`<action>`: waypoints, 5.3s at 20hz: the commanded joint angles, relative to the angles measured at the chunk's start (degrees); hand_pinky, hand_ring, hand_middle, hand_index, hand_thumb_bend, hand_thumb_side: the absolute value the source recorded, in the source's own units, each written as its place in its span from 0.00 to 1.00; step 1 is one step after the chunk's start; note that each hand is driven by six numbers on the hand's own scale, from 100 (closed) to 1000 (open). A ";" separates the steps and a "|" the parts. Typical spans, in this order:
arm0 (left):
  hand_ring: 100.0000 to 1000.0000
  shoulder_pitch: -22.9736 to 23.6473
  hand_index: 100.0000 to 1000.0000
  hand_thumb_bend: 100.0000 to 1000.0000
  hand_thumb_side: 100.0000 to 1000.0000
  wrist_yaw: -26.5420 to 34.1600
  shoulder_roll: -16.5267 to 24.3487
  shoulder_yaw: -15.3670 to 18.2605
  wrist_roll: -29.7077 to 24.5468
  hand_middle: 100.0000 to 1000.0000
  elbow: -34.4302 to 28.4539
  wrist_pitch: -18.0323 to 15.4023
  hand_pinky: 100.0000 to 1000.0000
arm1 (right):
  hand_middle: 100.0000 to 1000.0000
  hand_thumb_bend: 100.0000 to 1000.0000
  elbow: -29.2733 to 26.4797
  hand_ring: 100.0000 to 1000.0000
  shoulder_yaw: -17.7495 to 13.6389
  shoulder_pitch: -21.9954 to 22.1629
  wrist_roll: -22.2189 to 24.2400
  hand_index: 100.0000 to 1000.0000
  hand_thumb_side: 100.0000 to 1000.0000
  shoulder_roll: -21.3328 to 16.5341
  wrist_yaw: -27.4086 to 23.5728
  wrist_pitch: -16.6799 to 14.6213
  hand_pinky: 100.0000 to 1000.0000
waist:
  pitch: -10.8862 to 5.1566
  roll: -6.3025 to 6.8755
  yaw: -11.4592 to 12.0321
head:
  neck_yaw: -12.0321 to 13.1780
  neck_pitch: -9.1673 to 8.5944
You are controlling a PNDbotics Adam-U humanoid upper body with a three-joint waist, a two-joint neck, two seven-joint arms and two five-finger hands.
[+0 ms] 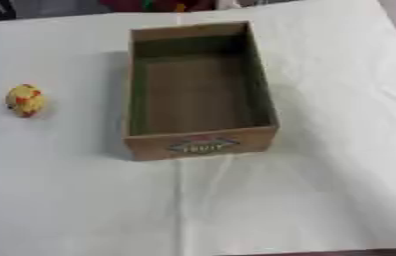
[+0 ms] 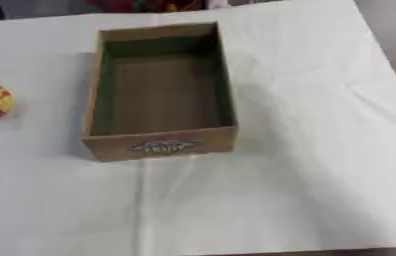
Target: Pick up objects on the table and place them in the box.
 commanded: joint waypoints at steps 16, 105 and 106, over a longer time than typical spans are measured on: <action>0.76 -9.91 0.95 0.63 0.98 -17.23 -0.80 -4.61 -35.49 0.81 28.52 -7.81 0.55 | 0.66 0.00 -0.82 0.56 0.36 -0.38 1.21 0.81 0.78 -1.78 -0.90 0.40 0.56 | -2.54 0.12 -1.16 | 1.70 -0.60; 0.43 -19.37 0.69 0.00 0.23 -23.53 -24.22 -14.22 -29.10 0.47 7.50 -6.22 0.24 | 0.66 0.00 -0.82 0.56 1.30 -2.80 2.74 0.81 0.79 -0.57 -1.81 0.55 0.57 | -1.07 -0.75 -3.32 | 1.98 -1.37; 0.43 -19.35 0.68 0.00 0.23 -24.87 -25.53 -14.96 -28.43 0.47 8.17 -6.65 0.23 | 0.66 0.00 -0.82 0.56 1.31 -2.87 2.80 0.81 0.79 -0.50 -1.86 0.61 0.57 | -1.04 -0.74 -3.32 | 2.17 -1.50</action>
